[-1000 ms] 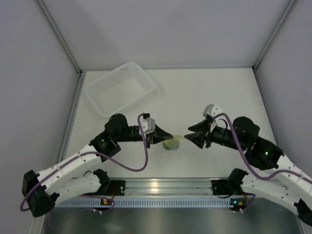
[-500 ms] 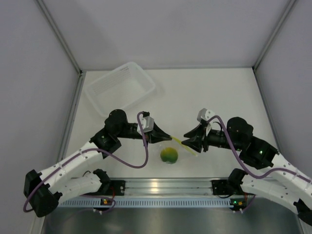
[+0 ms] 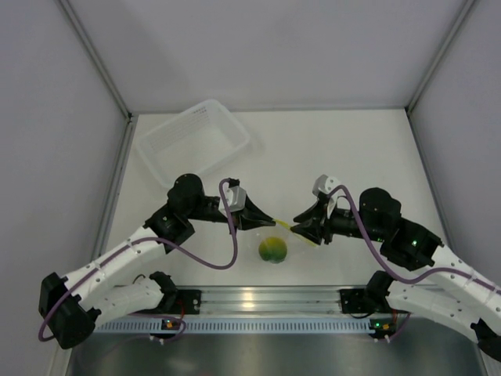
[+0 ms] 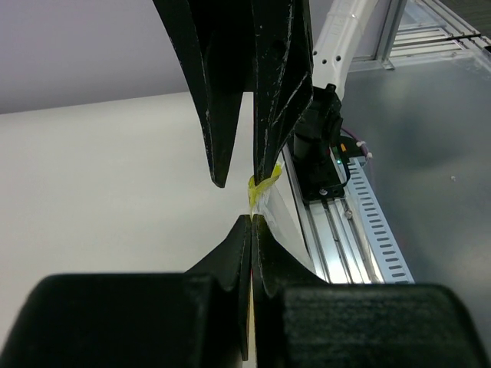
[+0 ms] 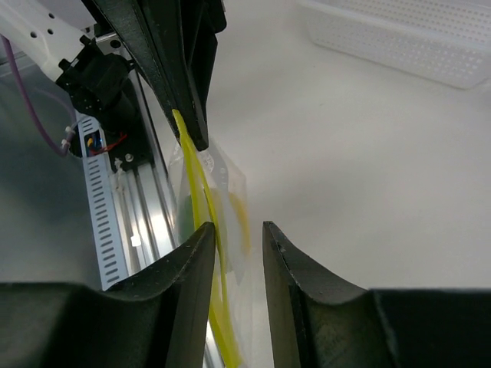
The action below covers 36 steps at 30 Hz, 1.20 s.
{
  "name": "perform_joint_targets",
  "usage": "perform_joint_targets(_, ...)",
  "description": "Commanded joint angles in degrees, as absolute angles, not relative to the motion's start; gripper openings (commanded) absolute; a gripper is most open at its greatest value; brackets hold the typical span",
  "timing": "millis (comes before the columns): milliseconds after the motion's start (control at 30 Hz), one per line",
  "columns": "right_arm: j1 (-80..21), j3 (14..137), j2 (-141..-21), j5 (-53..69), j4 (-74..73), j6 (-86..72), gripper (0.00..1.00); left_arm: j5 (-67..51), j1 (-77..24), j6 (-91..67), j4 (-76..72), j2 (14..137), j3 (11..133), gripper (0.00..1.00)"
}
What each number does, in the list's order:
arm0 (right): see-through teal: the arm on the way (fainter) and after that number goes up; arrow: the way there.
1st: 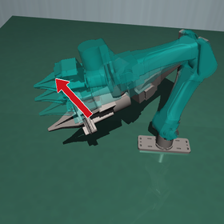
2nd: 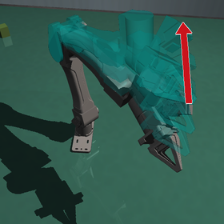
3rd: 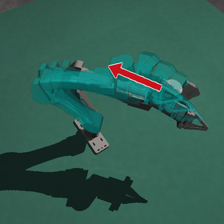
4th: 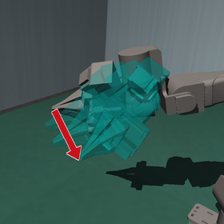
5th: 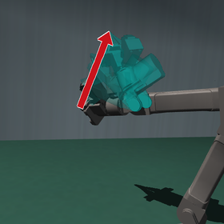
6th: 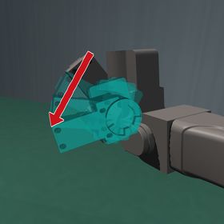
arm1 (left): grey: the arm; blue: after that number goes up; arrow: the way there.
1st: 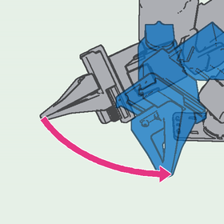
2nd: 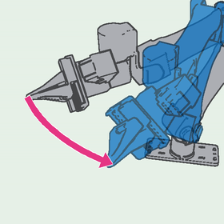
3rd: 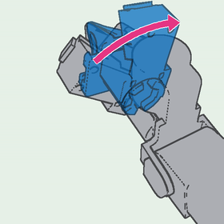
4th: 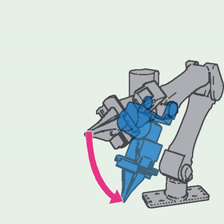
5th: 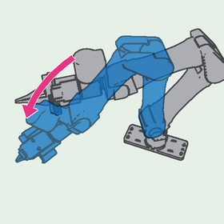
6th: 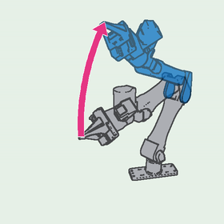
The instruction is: Open the zip-top bag and remove the fake food
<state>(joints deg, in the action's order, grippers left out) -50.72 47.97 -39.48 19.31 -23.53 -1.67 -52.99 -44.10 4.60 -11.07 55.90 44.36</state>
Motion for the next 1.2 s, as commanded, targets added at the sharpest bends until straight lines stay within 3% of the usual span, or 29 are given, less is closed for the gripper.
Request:
perform_joint_targets(0, -50.45, 47.81, -38.85, 17.93, -20.39, -1.06, 0.32, -55.98, -43.42, 4.75, -12.83, 56.25, 47.37, 0.00)
perform_joint_targets(400, -50.36, 46.76, -41.31, 26.10, -19.69, -0.88, 0.21, -53.61, -42.72, 2.72, -12.92, 56.95, 48.60, 0.00)
perform_joint_targets(533, -50.36, 46.76, -41.75, 24.62, -19.34, -0.79, 0.18, -54.84, -42.28, 1.85, -12.92, 57.83, 49.13, 0.00)
perform_joint_targets(633, -50.36, 47.11, -42.62, 22.95, -19.51, -0.79, 0.08, -55.11, -42.19, 1.67, -12.83, 58.10, 49.31, 0.00)
perform_joint_targets(667, -50.45, 47.20, -42.97, 22.33, -19.51, -0.88, 0.00, -54.85, -42.19, 1.67, -12.92, 58.27, 49.31, 0.00)
perform_joint_targets(833, -50.36, 48.95, -44.73, 17.50, -19.42, -1.67, 0.00, -49.94, -42.10, 0.27, -12.92, 59.32, 50.00, 0.00)
perform_joint_targets(867, -50.36, 49.48, -44.91, 16.45, -19.51, -2.02, 0.00, -47.49, -42.10, 0.18, -12.92, 59.67, 50.44, 0.08)
perform_joint_targets(900, -50.45, 50.44, -45.43, 14.35, -19.60, -2.72, 0.00, -45.46, -42.19, -3.39, -12.92, 60.03, 50.80, 0.23)
perform_joint_targets(933, -50.45, 51.06, -45.87, 12.85, -19.69, -3.33, 0.00, -43.09, -42.10, -4.91, -12.92, 60.46, 51.15, 0.46)
perform_joint_targets(967, -50.36, 51.50, -46.75, 11.18, -19.86, -4.12, 0.00, -40.98, -42.19, -6.23, -12.83, 60.90, 51.85, 0.60)
perform_joint_targets(1033, -50.36, 52.56, -48.07, 5.38, -19.60, -6.93, 0.00, -35.53, -42.19, -9.13, -12.57, 61.61, 52.47, 0.71)
perform_joint_targets(1067, -50.45, 52.65, -48.42, 3.62, -19.25, -8.25, 0.00, -33.59, -42.19, -10.10, -12.48, 61.87, 52.47, 0.91)
perform_joint_targets(1100, -50.45, 52.39, -48.69, 0.38, -18.81, -10.78, 0.00, -31.57, -42.19, -11.93, -12.57, 61.96, 52.30, 0.98)
perform_joint_targets(1167, -50.36, 52.03, -49.83, -4.37, -17.84, -13.96, 0.00, -28.49, -42.27, -14.57, -12.66, 61.88, 51.77, 0.98)
